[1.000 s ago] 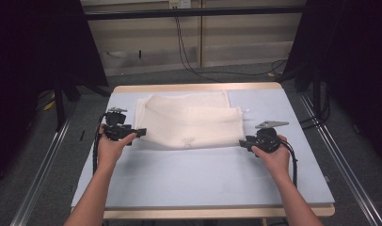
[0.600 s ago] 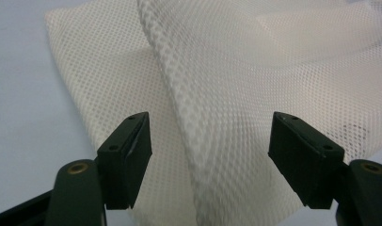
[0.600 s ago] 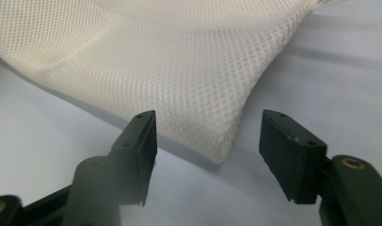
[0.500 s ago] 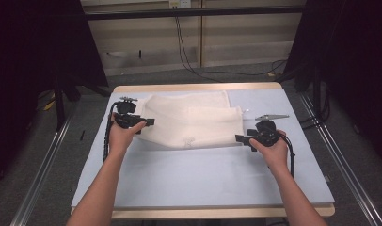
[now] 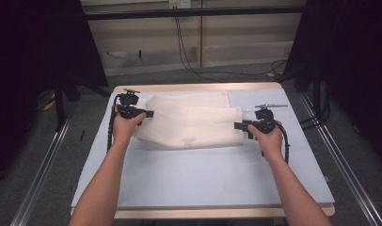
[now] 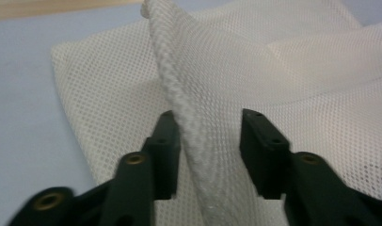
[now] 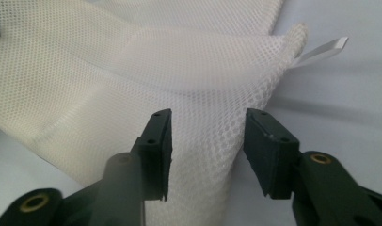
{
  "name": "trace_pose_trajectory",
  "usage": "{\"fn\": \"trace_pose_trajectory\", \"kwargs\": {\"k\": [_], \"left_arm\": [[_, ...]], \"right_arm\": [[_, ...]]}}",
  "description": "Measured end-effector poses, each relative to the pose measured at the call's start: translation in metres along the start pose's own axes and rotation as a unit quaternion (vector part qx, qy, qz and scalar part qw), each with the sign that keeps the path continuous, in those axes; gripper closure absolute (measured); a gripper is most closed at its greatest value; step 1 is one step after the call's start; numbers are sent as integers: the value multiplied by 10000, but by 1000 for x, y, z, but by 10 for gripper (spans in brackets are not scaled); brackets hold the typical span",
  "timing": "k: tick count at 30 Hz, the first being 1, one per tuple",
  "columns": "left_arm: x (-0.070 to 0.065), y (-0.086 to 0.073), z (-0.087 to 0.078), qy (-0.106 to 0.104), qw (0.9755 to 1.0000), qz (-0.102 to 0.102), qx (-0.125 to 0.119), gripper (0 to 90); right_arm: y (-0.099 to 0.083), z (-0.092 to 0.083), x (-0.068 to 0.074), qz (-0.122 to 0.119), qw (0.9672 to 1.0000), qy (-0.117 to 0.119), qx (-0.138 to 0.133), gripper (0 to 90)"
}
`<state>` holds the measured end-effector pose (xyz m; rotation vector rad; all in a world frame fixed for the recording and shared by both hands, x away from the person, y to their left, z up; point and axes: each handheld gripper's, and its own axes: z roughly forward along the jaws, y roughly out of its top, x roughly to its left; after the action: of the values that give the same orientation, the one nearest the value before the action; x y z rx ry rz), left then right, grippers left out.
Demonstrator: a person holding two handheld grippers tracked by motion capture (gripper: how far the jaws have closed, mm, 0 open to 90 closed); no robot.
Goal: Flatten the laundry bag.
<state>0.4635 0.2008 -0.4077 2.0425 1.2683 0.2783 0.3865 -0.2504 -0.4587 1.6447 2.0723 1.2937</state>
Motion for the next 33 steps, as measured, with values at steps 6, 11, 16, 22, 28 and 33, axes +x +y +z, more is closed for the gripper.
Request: {"fn": "trace_pose_trajectory", "kwargs": {"k": [6, 11, 16, 22, 28, 33], "left_arm": [[0, -3, -7, -138, 9999, -4, 12, 800], [-3, -7, -20, -183, 9998, 87, -53, 820], [-8, -20, -36, -243, 9994, 82, -250, 827], [-6, -44, -46, -263, 9992, 34, -304, 833], [-4, -66, -54, -302, 9986, -155, -399, 835], [-4, -75, -56, -308, 9985, -184, -404, 835]], "right_arm": [[4, -4, -5, -181, 9998, 33, 1, 830], [3, -16, -5, -416, 9988, 220, -94, 899], [-8, -26, 0, -610, 9980, 125, -117, 900], [-20, -33, 3, -674, 9976, 81, -164, 900], [-26, -40, 7, -842, 9963, 88, -167, 900], [-31, -44, 11, -944, 9953, 121, -154, 900]]}}
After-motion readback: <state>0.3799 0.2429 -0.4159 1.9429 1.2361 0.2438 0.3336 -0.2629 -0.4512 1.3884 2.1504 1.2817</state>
